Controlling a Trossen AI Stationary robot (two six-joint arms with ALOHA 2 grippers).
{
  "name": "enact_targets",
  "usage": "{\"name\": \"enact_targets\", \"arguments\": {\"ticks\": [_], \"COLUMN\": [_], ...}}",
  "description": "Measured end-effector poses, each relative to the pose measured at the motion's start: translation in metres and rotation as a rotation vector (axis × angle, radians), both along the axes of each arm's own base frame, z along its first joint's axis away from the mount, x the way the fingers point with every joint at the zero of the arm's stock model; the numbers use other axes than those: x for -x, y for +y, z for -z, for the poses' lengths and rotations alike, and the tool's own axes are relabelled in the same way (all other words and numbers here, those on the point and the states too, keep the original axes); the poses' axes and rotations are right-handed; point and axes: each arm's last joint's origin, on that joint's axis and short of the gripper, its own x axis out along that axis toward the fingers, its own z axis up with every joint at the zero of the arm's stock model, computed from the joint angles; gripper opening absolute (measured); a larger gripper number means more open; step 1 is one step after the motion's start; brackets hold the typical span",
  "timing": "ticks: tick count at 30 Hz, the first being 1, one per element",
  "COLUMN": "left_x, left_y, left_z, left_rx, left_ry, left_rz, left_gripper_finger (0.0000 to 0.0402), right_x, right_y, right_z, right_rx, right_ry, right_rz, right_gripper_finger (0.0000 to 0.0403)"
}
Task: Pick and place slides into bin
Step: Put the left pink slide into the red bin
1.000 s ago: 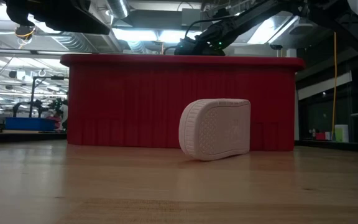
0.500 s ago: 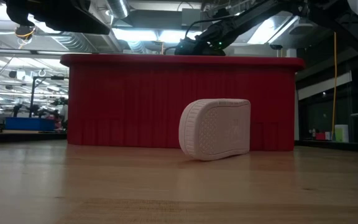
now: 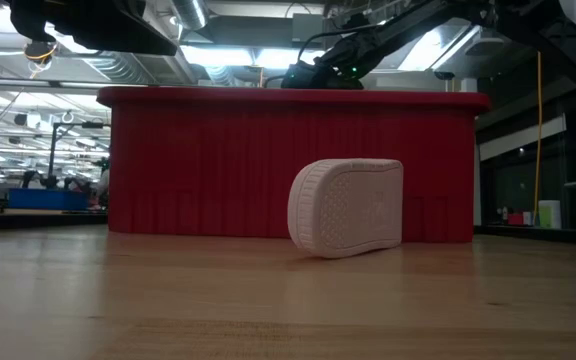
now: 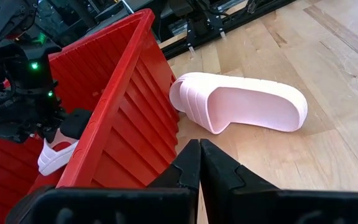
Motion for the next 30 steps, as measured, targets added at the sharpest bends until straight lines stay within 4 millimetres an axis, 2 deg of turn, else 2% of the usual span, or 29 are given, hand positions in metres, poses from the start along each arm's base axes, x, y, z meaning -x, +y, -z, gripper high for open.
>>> {"name": "enact_targets", "arguments": {"ticks": [15, 23, 30], "left_x": [0.0000, 0.0000, 0.0000], "left_y": [0.0000, -0.0001, -0.0001], "left_z": [0.0000, 0.0000, 0.0000], "left_rx": [0.001, 0.001, 0.003], "left_ry": [0.000, 0.000, -0.001], "left_rz": [0.000, 0.000, 0.000], "left_gripper_finger": [0.0002, 0.0006, 0.0003], "right_x": [-0.0007, -0.0018, -0.0018], "right_y": [0.0010, 0.0024, 0.0024], "right_z": [0.0008, 0.0015, 0.0015], "right_rx": [-0.040, -0.096, -0.097], "right_ry": [-0.018, -0.047, -0.048], "right_rz": [-0.024, -0.060, -0.060], "right_gripper_finger": [0.0010, 0.0038, 0.0044]}}
